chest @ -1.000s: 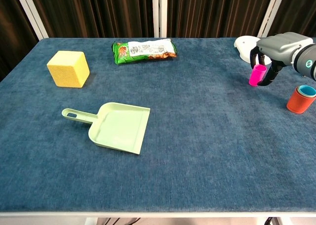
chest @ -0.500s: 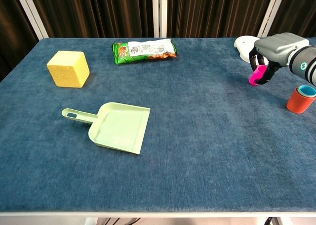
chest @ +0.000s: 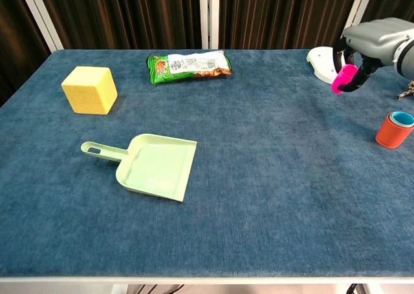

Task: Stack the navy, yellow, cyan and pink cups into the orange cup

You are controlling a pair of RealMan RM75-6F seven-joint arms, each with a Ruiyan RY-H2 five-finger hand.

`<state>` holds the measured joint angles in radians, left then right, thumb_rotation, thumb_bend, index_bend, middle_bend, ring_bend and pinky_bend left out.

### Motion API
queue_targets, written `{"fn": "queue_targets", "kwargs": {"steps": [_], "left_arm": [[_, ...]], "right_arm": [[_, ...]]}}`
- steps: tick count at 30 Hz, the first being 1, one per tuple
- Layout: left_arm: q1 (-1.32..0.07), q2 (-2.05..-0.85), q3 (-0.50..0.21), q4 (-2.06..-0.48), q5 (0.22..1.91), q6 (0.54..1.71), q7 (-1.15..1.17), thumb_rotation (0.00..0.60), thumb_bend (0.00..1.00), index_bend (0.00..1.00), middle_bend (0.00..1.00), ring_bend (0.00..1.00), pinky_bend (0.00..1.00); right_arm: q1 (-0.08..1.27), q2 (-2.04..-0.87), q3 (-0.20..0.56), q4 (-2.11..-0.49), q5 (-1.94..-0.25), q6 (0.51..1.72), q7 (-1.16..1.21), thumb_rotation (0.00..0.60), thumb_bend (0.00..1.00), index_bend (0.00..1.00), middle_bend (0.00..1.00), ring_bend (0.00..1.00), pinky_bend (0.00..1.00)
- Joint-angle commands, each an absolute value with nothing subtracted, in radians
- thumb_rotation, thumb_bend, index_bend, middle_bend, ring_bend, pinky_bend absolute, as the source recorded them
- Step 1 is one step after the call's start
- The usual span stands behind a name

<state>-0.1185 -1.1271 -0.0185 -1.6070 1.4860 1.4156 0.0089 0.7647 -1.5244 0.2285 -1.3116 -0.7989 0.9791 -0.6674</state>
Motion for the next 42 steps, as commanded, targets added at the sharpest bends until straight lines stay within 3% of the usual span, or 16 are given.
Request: {"fn": "queue_targets", "kwargs": {"steps": [1, 7, 12, 42], "left_arm": [[-0.12, -1.128, -0.018, -1.609, 1.487, 1.415, 0.01, 0.6, 0.06, 0.08, 0.02, 0.0, 0.01], [-0.122, -1.128, -0.015, -1.623, 1.495, 1.415, 0.027, 0.6, 0.06, 0.08, 0.02, 0.0, 0.01], [-0.122, -1.131, -0.014, -1.633, 1.497, 1.417, 0.041, 0.6, 0.06, 0.08, 0.02, 0.0, 0.01], [-0.122, -1.129, -0.013, -1.635, 1.491, 1.414, 0.046, 0.6, 0.06, 0.08, 0.02, 0.0, 0.01]], "right_arm": [[0.729, -1.374, 0.234, -1.49, -0.756, 1.009, -0.696, 0.6, 0.24, 0.62, 0.58, 0.24, 0.0], [0.709, -1.225, 0.203, -1.64, -0.683, 1.005, -0.735, 0.6, 0.24, 0.62, 0.58, 0.24, 0.0], [0.699, -1.17, 0.164, -1.683, -0.646, 0.973, -0.727, 0.6, 0.24, 0.62, 0.59, 0.24, 0.0], [0.729, -1.156, 0.058, -1.708, -0.65, 0.926, -0.65, 0.6, 0.24, 0.63, 0.58, 0.24, 0.0]]}}
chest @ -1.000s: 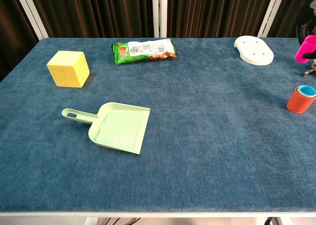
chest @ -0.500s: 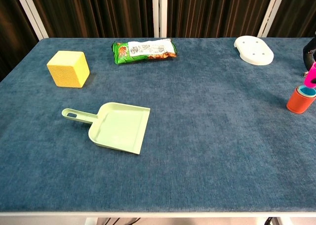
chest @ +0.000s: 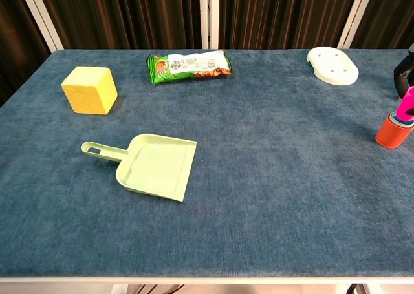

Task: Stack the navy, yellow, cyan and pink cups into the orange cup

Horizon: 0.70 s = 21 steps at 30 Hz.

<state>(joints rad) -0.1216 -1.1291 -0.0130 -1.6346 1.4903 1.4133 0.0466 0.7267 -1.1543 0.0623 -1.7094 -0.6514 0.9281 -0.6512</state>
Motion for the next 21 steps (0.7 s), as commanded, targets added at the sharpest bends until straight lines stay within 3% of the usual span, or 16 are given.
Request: {"fn": "queue_targets", "kwargs": {"steps": [1, 6, 13, 21], "left_arm": [[-0.122, -1.129, -0.013, -1.635, 1.492, 1.414, 0.046, 0.6, 0.06, 0.08, 0.02, 0.0, 0.01], [-0.122, -1.128, -0.014, -1.633, 1.487, 1.412, 0.043, 0.6, 0.06, 0.08, 0.02, 0.0, 0.01], [-0.124, -1.125, -0.014, -1.632, 1.487, 1.408, 0.034, 0.6, 0.06, 0.08, 0.02, 0.0, 0.01], [-0.126, -1.126, -0.015, -1.63, 1.486, 1.405, 0.034, 0.6, 0.06, 0.08, 0.02, 0.0, 0.01]], "right_arm": [[0.731, -1.159, 0.055, -1.705, -0.649, 0.925, -0.65, 0.6, 0.23, 0.63, 0.58, 0.24, 0.0], [0.737, -1.168, 0.044, -1.698, -0.648, 0.923, -0.648, 0.6, 0.22, 0.62, 0.56, 0.23, 0.0], [0.752, -1.153, 0.032, -1.699, -0.645, 0.902, -0.644, 0.6, 0.13, 0.5, 0.49, 0.17, 0.0], [0.752, -1.137, 0.03, -1.709, -0.655, 0.913, -0.616, 0.6, 0.12, 0.46, 0.45, 0.13, 0.0]]}}
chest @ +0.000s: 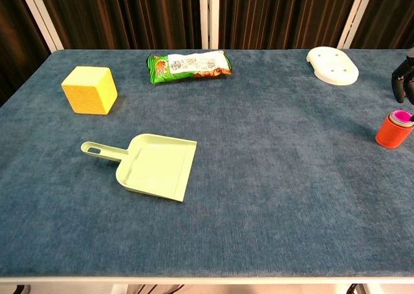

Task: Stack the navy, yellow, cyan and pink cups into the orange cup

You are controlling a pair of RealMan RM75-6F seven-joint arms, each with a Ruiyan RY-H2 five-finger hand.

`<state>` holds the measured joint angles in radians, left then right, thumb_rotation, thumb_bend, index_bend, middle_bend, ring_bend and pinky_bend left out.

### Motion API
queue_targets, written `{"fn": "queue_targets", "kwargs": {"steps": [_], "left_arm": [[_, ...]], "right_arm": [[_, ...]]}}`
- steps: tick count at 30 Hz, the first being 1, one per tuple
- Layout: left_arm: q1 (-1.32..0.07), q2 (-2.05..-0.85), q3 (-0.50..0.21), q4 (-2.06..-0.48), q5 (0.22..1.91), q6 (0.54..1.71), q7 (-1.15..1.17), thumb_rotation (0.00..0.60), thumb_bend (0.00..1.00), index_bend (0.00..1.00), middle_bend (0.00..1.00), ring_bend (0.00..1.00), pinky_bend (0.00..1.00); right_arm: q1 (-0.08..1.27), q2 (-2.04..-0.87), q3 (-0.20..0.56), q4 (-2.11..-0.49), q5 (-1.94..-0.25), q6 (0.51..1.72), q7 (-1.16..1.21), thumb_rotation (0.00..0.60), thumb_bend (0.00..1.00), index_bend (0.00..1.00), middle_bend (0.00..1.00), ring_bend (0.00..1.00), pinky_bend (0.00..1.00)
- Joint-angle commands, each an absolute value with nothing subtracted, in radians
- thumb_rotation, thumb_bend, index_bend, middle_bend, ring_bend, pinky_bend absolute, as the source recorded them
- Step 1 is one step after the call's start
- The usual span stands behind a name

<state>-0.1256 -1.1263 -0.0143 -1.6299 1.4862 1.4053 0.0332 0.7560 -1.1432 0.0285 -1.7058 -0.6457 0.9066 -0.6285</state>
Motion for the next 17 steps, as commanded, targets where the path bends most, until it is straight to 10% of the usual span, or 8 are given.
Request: {"fn": "queue_targets", "kwargs": {"steps": [1, 6, 12, 17], "left_arm": [[-0.126, -1.125, -0.015, -1.632, 1.487, 1.407, 0.035, 0.6, 0.06, 0.08, 0.02, 0.0, 0.01], [-0.126, -1.121, -0.015, -1.643, 1.492, 1.411, 0.047, 0.6, 0.06, 0.08, 0.02, 0.0, 0.01], [-0.132, -1.11, -0.018, -1.659, 1.49, 1.406, 0.058, 0.6, 0.06, 0.08, 0.02, 0.0, 0.01], [-0.138, -1.116, -0.019, -1.652, 1.5, 1.404, 0.057, 0.6, 0.06, 0.08, 0.02, 0.0, 0.01]], "right_arm": [[0.75, -1.131, 0.031, -1.714, -0.662, 0.917, -0.609, 0.6, 0.12, 0.46, 0.45, 0.12, 0.0], [0.69, -1.084, 0.052, -1.77, -0.794, 0.983, -0.492, 0.6, 0.12, 0.35, 0.4, 0.11, 0.0], [0.488, -1.041, -0.015, -1.769, -1.211, 1.273, -0.316, 0.6, 0.09, 0.02, 0.12, 0.0, 0.0], [0.294, -1.1, -0.084, -1.667, -1.321, 1.514, -0.285, 0.6, 0.07, 0.0, 0.0, 0.0, 0.0]]}}
